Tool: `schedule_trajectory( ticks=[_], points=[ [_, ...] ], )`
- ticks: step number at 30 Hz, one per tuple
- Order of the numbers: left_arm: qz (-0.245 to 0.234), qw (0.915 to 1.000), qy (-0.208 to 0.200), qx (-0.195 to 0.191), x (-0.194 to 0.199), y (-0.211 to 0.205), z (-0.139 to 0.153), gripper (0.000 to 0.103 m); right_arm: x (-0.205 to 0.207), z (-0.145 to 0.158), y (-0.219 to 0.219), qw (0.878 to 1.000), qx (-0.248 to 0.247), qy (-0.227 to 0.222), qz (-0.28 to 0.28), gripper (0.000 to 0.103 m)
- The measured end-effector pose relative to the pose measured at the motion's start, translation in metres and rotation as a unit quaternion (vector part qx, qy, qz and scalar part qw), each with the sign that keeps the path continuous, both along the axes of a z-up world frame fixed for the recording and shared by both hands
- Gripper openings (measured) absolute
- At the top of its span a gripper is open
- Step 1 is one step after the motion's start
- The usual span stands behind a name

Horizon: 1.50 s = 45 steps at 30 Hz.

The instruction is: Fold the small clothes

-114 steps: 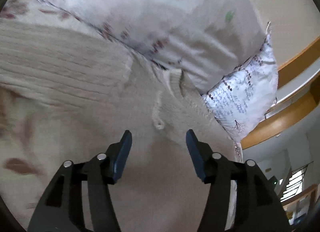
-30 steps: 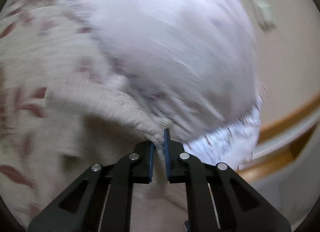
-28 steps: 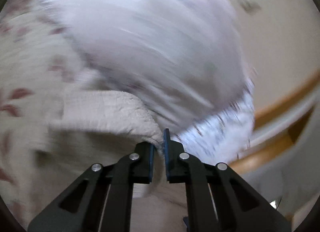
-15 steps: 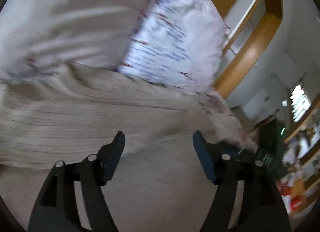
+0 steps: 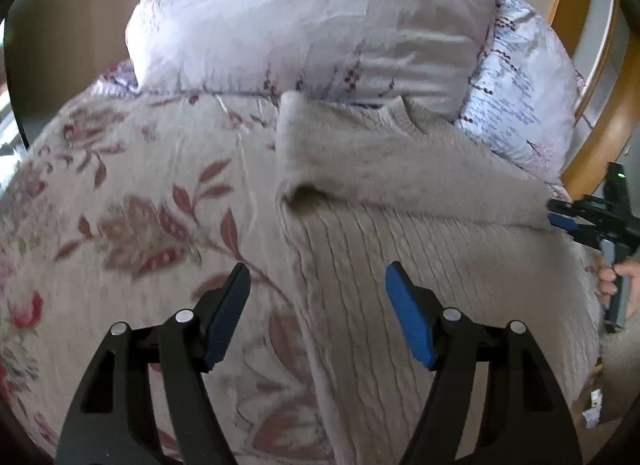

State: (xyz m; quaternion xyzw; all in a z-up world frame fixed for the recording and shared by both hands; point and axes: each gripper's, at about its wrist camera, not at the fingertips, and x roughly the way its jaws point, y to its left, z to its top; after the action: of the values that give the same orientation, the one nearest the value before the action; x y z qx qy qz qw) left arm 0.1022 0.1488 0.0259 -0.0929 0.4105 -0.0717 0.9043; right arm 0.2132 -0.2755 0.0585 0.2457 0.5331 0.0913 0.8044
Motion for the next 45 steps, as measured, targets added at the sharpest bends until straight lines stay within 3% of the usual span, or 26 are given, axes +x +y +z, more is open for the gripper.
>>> schedule_trajectory(
  ticks=[2,4,6,8,10,12,14,17,20,31,35,38,40,41,42,45],
  points=[
    [-0.007,0.9999,0.005,-0.007,-0.006,-0.004,-0.006,0.07,-0.001,0.0,0.006,1.0,-0.012,-0.008,0.006,0.043],
    [-0.016,0.9998,0.011,-0.008,-0.008,-0.008,-0.012,0.07,0.0,0.001,0.014,0.999,-0.026,-0.016,0.021,0.023],
    [-0.019,0.9997,0.012,-0.005,-0.009,-0.014,-0.016,0.071,0.003,0.002,0.02,0.999,-0.03,-0.021,0.035,0.01],
    [-0.023,0.9997,0.008,0.006,-0.009,-0.02,-0.016,0.072,0.004,0.016,0.028,0.996,-0.059,-0.055,0.04,0.009],
    [-0.025,0.9997,0.007,0.006,-0.009,-0.022,-0.017,0.073,0.003,0.046,0.033,0.987,-0.088,-0.127,0.038,0.008],
    [-0.026,0.9996,0.005,0.008,-0.009,-0.023,-0.017,0.073,0.003,0.065,0.034,0.98,-0.104,-0.169,0.028,0.008],
    [-0.026,0.9996,0.002,0.009,-0.01,-0.023,-0.017,0.074,0.005,0.071,0.035,0.973,-0.13,-0.187,0.019,0.008],
    [-0.027,0.9996,-0.002,0.009,-0.011,-0.023,-0.018,0.075,0.017,0.041,0.032,0.977,-0.166,-0.131,0.018,0.008],
    [-0.028,0.9996,-0.002,0.009,-0.011,-0.024,-0.018,0.075,0.022,0.008,0.023,0.986,-0.152,-0.075,0.005,0.008],
    [-0.03,0.9995,-0.008,0.001,-0.013,-0.022,-0.017,0.076,0.025,-0.012,0.025,0.985,-0.165,-0.051,0.005,0.009],
    [-0.034,0.9994,-0.011,0.0,-0.014,-0.022,-0.018,0.08,0.028,-0.012,0.039,0.976,-0.212,-0.054,0.023,0.009],
    [-0.034,0.9993,-0.013,-0.005,-0.015,-0.021,-0.018,0.083,0.029,-0.012,0.046,0.966,-0.251,-0.056,0.038,0.019],
    [-0.036,0.9989,-0.015,-0.025,-0.016,-0.018,-0.018,0.087,0.026,-0.01,0.044,0.961,-0.271,-0.047,0.026,0.048],
    [-0.036,0.9987,-0.015,-0.033,-0.017,-0.017,-0.017,0.09,0.024,-0.007,0.04,0.962,-0.269,-0.043,0.013,0.057],
    [-0.038,0.9982,-0.016,-0.043,-0.018,-0.016,-0.017,0.092,0.018,-0.003,0.032,0.968,-0.248,-0.043,-0.003,0.069],
    [-0.037,0.9976,-0.016,-0.055,-0.02,-0.013,-0.017,0.093,-0.005,0.009,0.006,0.983,-0.174,-0.057,-0.025,0.076]
  ],
)
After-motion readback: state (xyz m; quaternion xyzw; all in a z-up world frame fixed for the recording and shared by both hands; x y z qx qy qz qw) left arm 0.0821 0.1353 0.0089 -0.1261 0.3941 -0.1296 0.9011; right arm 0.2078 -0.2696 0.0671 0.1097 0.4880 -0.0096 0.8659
